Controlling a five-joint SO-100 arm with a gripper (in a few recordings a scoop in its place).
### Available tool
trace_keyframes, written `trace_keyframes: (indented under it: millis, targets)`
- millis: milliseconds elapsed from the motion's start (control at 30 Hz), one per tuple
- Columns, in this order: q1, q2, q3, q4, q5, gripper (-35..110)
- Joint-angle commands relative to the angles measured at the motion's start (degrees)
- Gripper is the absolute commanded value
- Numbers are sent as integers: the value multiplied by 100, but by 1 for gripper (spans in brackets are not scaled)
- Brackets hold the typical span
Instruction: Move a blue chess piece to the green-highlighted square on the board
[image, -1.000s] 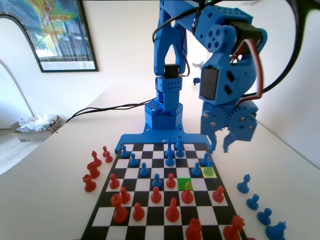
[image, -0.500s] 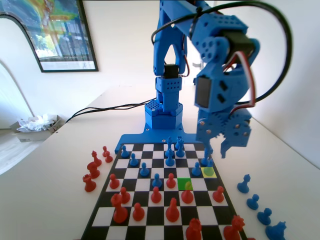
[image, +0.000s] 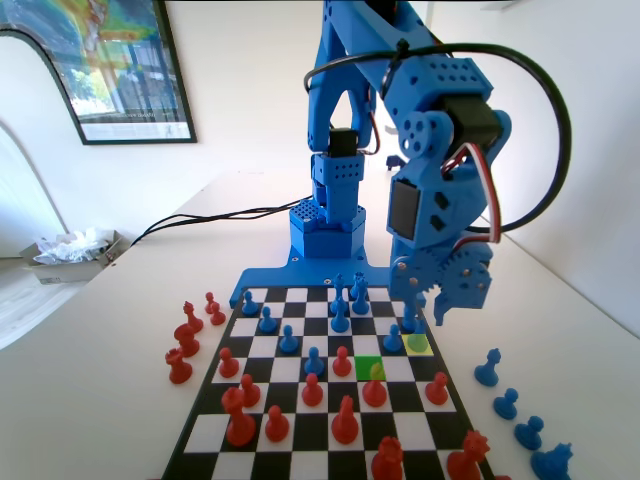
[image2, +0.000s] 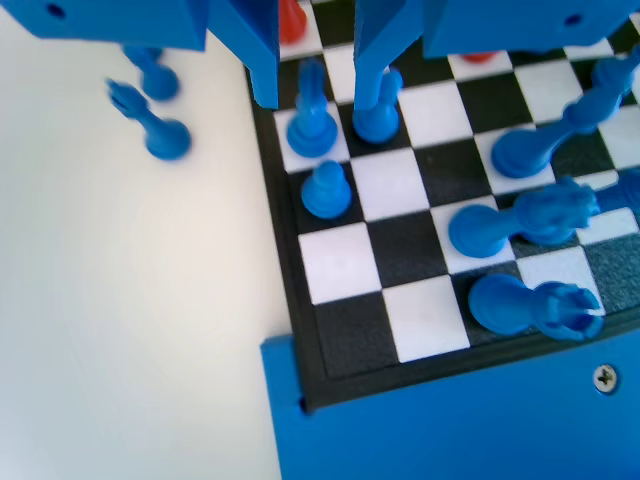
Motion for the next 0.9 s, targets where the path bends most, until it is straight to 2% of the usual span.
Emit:
trace_keyframes:
  millis: [0, 600, 867]
  targets:
    - [-114, 88, -44, -44, -44, 10]
    - [-149, -62, -26, -237, -79, 9]
    - [-167, -70, -18, -211, -141, 1]
